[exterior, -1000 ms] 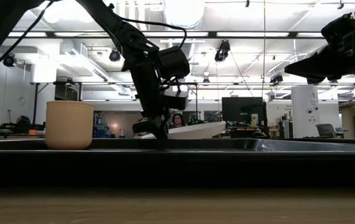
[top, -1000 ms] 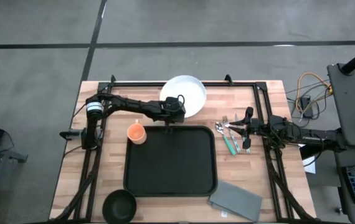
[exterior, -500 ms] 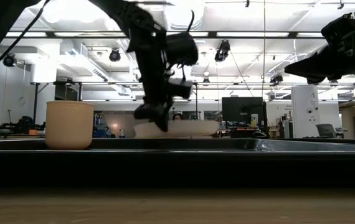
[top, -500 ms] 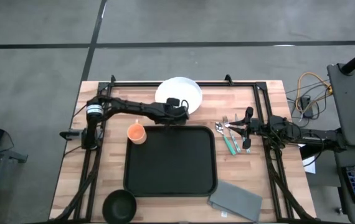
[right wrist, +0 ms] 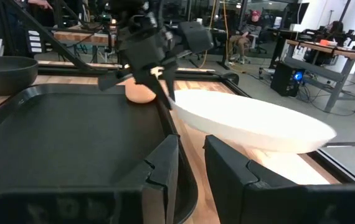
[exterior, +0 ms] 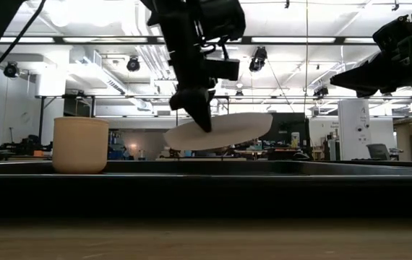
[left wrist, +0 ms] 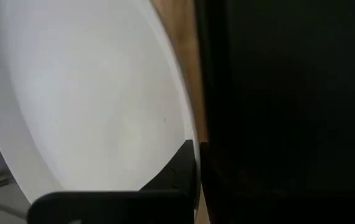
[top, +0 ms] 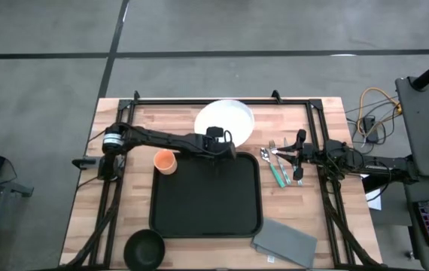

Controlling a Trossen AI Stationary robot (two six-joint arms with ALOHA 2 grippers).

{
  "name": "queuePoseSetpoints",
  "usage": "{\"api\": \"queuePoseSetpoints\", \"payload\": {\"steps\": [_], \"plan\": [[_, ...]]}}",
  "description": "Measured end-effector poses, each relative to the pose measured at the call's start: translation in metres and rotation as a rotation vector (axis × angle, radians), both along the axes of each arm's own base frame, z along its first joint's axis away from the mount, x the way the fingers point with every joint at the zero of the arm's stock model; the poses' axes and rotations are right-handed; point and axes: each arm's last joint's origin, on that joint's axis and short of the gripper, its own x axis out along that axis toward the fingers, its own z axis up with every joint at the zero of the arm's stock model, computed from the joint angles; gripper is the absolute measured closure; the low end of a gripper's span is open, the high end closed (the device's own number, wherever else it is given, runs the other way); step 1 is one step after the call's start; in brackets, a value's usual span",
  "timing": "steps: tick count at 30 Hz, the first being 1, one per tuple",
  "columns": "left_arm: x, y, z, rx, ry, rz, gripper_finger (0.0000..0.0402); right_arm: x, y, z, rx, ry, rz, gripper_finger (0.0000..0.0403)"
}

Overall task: Set up tray
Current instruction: Put the white plate to the bottom of the orange mug on the black tray

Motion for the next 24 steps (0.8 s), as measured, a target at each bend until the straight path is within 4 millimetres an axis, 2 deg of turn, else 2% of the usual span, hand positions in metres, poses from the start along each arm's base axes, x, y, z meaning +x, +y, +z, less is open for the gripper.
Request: {"api": "queuePoseSetpoints", "payload": {"steps": [5, 14, 24], "plan": [[-0.007, -0.020, -0.007, -0.021, 0.045, 0.009, 0.0401, 0.000, 0.000, 0.000, 0.000, 0.000, 0.000, 0.0335], [-0.013, -0.063, -0.008, -0.041, 0.054, -0.030, 0.0401, 0.000, 0.000, 0.000, 0.000, 0.000, 0.000, 0.0335], [-0.028, -0.115, -0.010, -0.074, 0.060, -0.037, 0.0401, 0.000, 0.000, 0.000, 0.000, 0.000, -0.001, 0.0335]]}}
